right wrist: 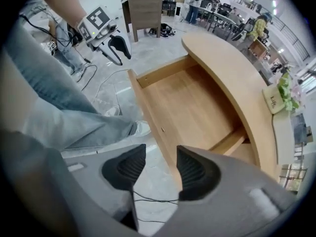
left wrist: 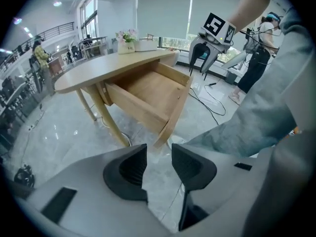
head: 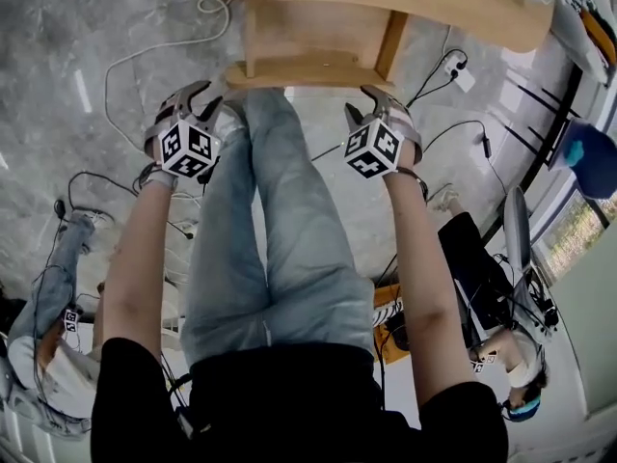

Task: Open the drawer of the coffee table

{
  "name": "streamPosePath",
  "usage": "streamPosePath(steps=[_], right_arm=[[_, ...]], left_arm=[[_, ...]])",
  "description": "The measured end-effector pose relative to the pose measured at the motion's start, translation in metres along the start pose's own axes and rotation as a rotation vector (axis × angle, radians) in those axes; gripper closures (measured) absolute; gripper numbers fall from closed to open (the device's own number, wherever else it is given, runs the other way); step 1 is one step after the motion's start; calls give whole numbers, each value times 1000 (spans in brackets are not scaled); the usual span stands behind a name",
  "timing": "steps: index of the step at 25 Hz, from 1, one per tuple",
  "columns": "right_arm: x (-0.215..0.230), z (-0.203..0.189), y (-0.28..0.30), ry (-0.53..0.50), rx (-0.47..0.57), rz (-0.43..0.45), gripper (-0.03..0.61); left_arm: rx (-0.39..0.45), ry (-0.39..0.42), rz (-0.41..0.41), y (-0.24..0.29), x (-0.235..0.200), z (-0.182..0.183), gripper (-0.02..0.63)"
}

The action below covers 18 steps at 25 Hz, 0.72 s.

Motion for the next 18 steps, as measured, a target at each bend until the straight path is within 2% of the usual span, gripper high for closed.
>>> streamPosePath(steps=[2, 4, 8, 10, 14, 18], right_arm=[[-17, 20, -25, 31, 25, -24, 411], [-28, 35, -50, 65, 52, -48, 470], [-4, 32, -78, 145, 107, -92, 572], [5, 31, -92, 182, 134, -103, 579], [1, 38, -129, 272, 193, -110, 580], [-6, 54, -174, 360, 257, -106, 580]], left_arm=[[28, -33, 16, -33, 2, -11, 472], [55, -81, 23, -63, 5, -15, 523], [127, -171, 34, -80, 1, 24, 584], [171, -204, 30, -90, 1, 43, 598], [241, -265, -54, -124, 12, 60, 600], [307, -358, -72, -177, 10, 81, 600]])
Point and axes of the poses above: the fingertips, and each gripper's own axes: y forward along the fingers, x to its right, z out of its top, the point moved 10 cm from there along -y, backward along the fingers, and after that the axes turned 2 degrees about -z, right-handed, at the moved point
